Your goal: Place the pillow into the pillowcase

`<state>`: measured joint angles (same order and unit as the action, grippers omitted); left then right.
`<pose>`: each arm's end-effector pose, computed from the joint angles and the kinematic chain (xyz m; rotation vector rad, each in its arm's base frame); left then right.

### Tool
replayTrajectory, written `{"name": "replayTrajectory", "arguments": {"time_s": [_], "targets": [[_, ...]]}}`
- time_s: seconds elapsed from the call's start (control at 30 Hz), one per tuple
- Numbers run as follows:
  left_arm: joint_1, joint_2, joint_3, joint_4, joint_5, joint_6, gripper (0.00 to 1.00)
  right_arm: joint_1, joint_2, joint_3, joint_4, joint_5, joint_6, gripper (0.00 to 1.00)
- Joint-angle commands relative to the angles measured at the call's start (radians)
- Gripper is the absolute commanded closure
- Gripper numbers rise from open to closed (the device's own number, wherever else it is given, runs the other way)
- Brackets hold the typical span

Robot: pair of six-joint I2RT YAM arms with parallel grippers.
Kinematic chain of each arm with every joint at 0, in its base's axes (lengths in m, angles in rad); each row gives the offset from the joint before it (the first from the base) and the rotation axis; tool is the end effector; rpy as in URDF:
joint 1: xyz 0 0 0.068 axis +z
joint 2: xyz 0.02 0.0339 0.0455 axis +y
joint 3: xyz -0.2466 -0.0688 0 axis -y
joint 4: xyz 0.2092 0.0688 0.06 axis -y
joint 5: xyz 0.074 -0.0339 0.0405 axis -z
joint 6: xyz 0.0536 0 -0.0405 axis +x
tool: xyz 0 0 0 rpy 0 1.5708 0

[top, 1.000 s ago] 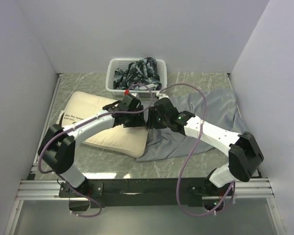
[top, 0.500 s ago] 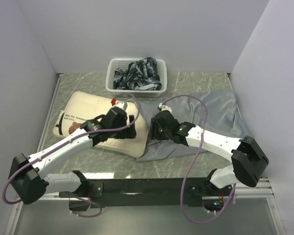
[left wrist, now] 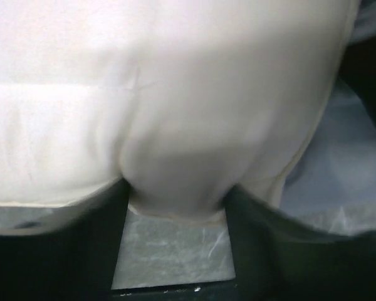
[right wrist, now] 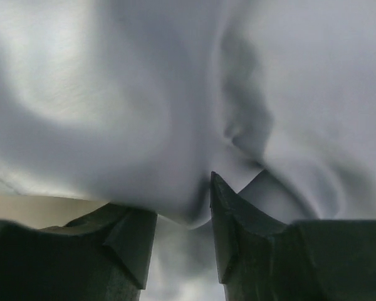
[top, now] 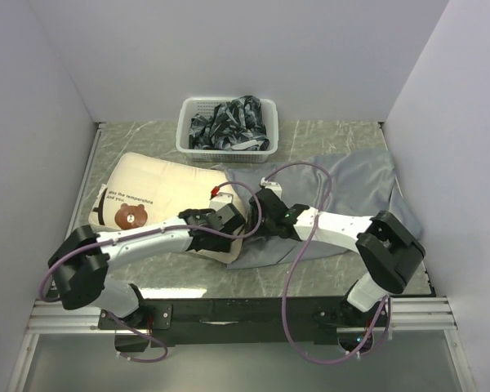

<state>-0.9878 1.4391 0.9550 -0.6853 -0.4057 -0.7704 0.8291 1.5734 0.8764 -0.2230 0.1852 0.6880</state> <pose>0.1547 -0.1961 0.2003 0.1724 2.5745 -0.0657 0.2074 0.2118 0.1710 -0.0987 2.5146 0.4142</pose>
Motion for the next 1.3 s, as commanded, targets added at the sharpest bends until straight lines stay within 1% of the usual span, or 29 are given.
{"name": "replayTrajectory", "arguments": {"time_s": [0.0, 0.03, 0.07, 0.1, 0.13, 0.2, 0.27, 0.4, 0.43, 0.5, 0.53, 0.63, 0.67, 0.83, 1.03, 1.13, 1.2, 1.23, 1.27], "targets": [[-0.002, 0.046, 0.047, -0.005, -0.157, -0.038, 0.78, 0.007, 0.025, 0.004, 0.039, 0.042, 0.002, 0.74], [-0.002, 0.035, 0.057, -0.003, -0.159, -0.041, 0.89, 0.008, 0.019, -0.002, 0.039, 0.037, 0.002, 0.84], [0.0, 0.027, 0.067, -0.002, -0.157, -0.041, 0.99, 0.007, 0.008, -0.017, 0.036, 0.024, -0.002, 0.91], [-0.002, 0.017, 0.074, -0.002, -0.156, -0.038, 0.99, 0.007, -0.021, -0.027, 0.04, 0.008, -0.011, 0.99], [0.001, -0.002, 0.094, 0.001, -0.147, -0.026, 0.99, 0.008, -0.035, -0.033, 0.04, -0.01, -0.021, 1.0], [0.015, -0.014, 0.119, 0.0, -0.133, -0.012, 0.99, 0.015, -0.088, -0.05, 0.019, -0.033, -0.047, 1.0], [0.031, -0.017, 0.154, 0.013, -0.087, 0.016, 0.99, 0.022, -0.136, -0.071, 0.007, -0.05, -0.076, 1.0], [0.08, 0.009, 0.209, 0.049, -0.002, 0.054, 0.99, 0.03, -0.284, -0.103, -0.004, -0.151, -0.119, 1.0], [0.087, 0.015, 0.214, 0.062, 0.028, 0.066, 0.99, 0.03, -0.308, -0.109, -0.003, -0.2, -0.128, 1.0], [0.101, 0.035, 0.226, 0.105, 0.096, 0.075, 0.99, 0.031, -0.355, -0.114, 0.002, -0.251, -0.154, 1.0], [0.106, 0.043, 0.229, 0.118, 0.116, 0.079, 0.99, 0.03, -0.366, -0.114, 0.004, -0.303, -0.16, 1.0], [0.118, 0.075, 0.22, 0.182, 0.206, 0.072, 0.99, 0.033, -0.38, -0.1, 0.004, -0.371, -0.188, 1.0], [0.127, 0.081, 0.212, 0.205, 0.253, 0.068, 0.99, 0.033, -0.386, -0.094, 0.007, -0.384, -0.197, 1.0], [0.146, 0.124, 0.151, 0.309, 0.338, 0.033, 0.99, 0.034, -0.426, -0.097, 0.019, -0.449, -0.205, 1.0], [0.146, 0.152, 0.11, 0.388, 0.396, -0.003, 0.99, 0.033, -0.486, -0.1, 0.036, -0.48, -0.196, 1.0], [0.143, 0.135, 0.084, 0.421, 0.435, -0.02, 0.99, 0.031, -0.468, -0.08, -0.002, -0.396, -0.189, 0.98], [0.143, 0.086, 0.048, 0.429, 0.441, -0.036, 0.97, 0.022, -0.429, -0.077, -0.015, -0.353, -0.182, 0.97], [0.143, 0.067, 0.038, 0.426, 0.436, -0.041, 0.93, 0.015, -0.418, -0.08, -0.028, -0.29, -0.167, 0.94], [0.143, 0.031, 0.018, 0.411, 0.427, -0.046, 0.89, -0.001, -0.392, -0.077, -0.042, -0.252, -0.157, 0.86]]}}
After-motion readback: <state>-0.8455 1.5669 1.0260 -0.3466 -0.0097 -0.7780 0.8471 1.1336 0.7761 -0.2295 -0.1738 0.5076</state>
